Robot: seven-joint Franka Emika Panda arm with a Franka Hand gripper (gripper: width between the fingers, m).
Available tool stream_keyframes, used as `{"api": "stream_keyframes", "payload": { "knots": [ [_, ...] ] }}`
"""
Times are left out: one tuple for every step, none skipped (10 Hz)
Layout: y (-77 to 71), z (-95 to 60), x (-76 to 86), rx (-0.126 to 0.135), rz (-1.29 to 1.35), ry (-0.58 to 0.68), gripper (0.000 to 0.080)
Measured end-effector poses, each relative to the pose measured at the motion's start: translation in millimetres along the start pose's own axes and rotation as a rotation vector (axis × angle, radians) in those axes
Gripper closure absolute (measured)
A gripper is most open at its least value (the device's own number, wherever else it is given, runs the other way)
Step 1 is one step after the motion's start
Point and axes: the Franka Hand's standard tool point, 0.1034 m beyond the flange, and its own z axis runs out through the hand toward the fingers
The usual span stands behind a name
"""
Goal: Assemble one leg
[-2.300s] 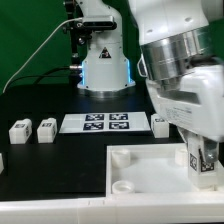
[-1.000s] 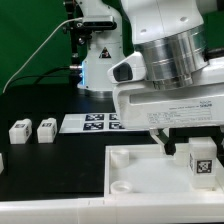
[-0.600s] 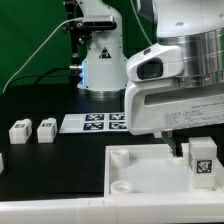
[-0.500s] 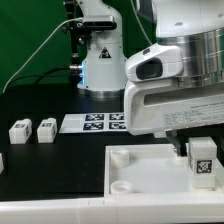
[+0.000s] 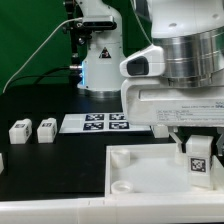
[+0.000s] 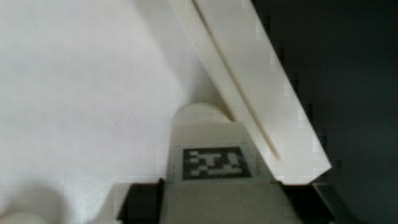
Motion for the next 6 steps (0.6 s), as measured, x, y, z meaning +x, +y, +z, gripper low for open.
{"api": "stream_keyframes", "payload": {
  "knots": [
    [-2.6,1.4,-3.1,0.003,0.199,-0.001,0.0502],
    [-4.0,3.1,-5.2,0.005,0.397,-0.004,0.0503],
    [-5.6,4.5,-6.1,0.002,0.579,0.000,0.0505],
    [-8.5,6.6,-6.8,0.011,0.755,0.008,0.0505],
    [-11.1,7.3,-8.3,0.015,0.905,0.011,0.0505],
    [-11.3,7.2,-8.3,0.019,0.987,0.007,0.0505]
  ]
}}
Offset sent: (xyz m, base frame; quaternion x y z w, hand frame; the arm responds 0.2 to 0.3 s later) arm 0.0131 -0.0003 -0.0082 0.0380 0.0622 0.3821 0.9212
